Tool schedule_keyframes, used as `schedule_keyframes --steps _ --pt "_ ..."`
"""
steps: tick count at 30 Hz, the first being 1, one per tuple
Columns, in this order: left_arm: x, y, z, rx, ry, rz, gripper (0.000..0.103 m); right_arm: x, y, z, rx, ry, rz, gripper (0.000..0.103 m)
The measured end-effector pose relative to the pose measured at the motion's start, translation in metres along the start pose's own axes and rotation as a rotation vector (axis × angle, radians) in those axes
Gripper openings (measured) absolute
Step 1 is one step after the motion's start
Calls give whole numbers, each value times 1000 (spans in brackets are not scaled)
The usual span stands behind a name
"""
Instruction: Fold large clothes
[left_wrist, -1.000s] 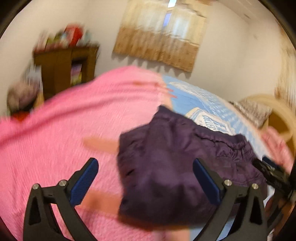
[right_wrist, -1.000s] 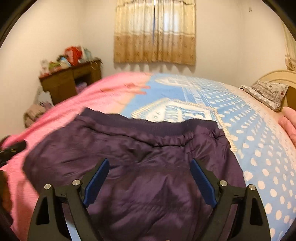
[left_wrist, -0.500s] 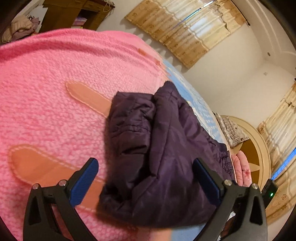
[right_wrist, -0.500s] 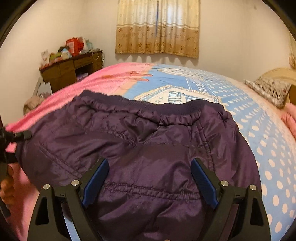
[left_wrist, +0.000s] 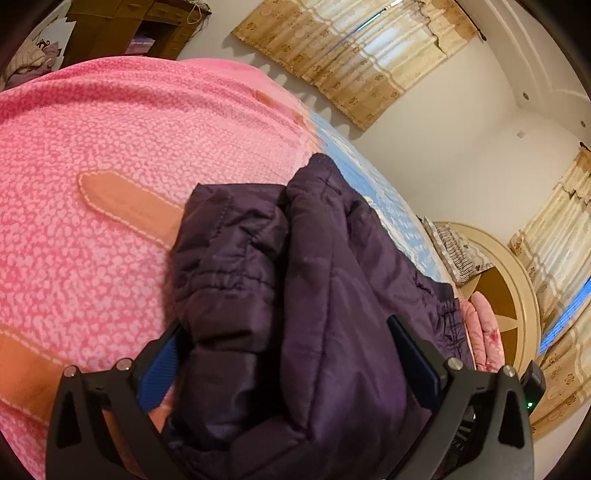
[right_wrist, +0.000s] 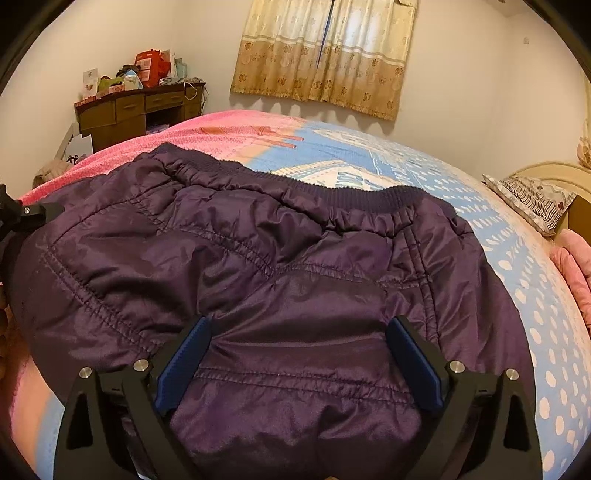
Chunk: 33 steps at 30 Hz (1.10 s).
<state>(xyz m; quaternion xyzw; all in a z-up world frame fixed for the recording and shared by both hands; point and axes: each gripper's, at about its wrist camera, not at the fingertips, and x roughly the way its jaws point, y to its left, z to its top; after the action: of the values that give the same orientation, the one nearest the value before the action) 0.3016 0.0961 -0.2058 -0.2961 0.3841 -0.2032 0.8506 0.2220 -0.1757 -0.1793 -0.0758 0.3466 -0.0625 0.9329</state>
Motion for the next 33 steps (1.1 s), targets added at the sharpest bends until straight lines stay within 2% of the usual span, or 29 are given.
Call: schedule_keyframes --steps 6,8,11,19,21,23,25,27,31,33 --pt "2 -2 1 23 -1 -6 101 1 0 -1 3 -4 3 97" --pt "2 0 2 16 -6 -25 89 0 0 -2 4 -8 3 97" --pt "0 6 2 -5 -15 -60 79 0 1 -2 5 -11 2 97" --pt "7 4 6 -30 3 -34 84 0 1 -3 3 -10 1 97" --pt "7 2 6 -13 0 -33 81 0 0 -2 4 -10 1 97" --pt "6 2 5 -16 -5 -46 69 0 1 -3 4 -11 2 97" --pt "5 6 5 -25 -8 -71 63 0 1 -3 4 -12 1 97" --pt "4 7 4 -26 -12 -71 63 0 1 -3 5 -12 1 97" --pt "7 10 6 -46 -7 -57 72 0 1 -3 4 -12 1 97" --pt "9 7 7 -37 -5 -56 73 0 1 -3 4 -12 1 97"
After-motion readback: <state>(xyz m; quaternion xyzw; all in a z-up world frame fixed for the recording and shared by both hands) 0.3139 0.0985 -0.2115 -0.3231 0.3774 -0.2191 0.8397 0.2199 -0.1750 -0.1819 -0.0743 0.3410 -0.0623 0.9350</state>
